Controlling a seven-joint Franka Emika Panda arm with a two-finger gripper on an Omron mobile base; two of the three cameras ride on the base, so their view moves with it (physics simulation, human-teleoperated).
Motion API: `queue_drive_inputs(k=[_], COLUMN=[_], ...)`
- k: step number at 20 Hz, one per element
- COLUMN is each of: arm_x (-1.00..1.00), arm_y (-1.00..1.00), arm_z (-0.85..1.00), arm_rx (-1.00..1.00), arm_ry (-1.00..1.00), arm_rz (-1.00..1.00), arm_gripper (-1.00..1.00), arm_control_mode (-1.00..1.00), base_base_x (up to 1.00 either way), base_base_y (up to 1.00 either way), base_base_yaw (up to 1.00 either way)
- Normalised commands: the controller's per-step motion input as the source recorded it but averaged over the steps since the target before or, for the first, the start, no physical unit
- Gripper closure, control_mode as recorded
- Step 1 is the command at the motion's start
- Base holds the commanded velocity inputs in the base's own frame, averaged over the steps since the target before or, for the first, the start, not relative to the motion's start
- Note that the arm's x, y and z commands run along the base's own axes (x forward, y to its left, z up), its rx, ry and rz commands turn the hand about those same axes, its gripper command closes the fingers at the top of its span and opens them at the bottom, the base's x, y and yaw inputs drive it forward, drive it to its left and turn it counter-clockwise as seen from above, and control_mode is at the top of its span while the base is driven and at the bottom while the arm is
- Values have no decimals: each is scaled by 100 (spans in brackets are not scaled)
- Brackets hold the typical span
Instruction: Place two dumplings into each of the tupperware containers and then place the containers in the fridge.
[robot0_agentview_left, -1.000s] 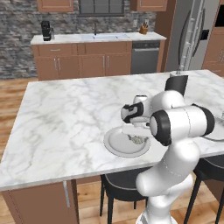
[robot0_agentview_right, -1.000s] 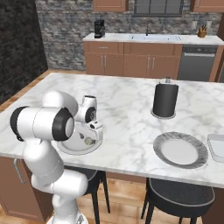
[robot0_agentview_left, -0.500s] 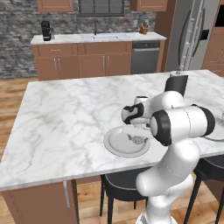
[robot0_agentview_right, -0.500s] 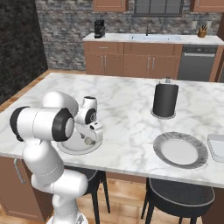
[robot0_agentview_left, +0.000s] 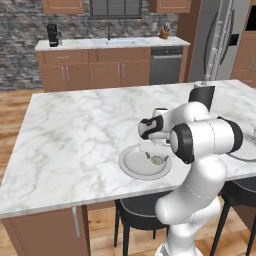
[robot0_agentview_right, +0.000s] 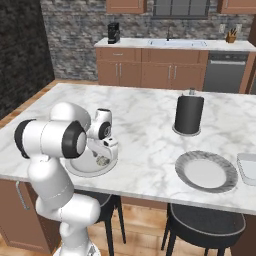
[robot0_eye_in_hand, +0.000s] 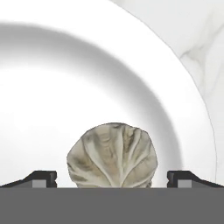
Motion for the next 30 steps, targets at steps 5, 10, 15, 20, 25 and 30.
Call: queue_drive_inputs(k=[5, 10, 15, 20, 25, 30], arm_x=[-17, 8, 10, 0, 0, 0], arm_y=[0, 0, 0, 0, 0, 0], arm_z=[0, -5, -12, -17, -10, 0], arm_rx=[0, 0, 0, 0, 0, 0], arm_ry=[0, 0, 0, 1, 2, 0], arm_rz=[0, 0, 0, 0, 0, 0], arm_gripper=[-100, -100, -100, -100, 100, 100], arm_control_mode=[-100, -100, -100, -100, -100, -100], base_base_x=[0, 0, 0, 0, 0, 0], base_base_y=[0, 0, 0, 0, 0, 0], base_base_yaw=[0, 0, 0, 0, 0, 0])
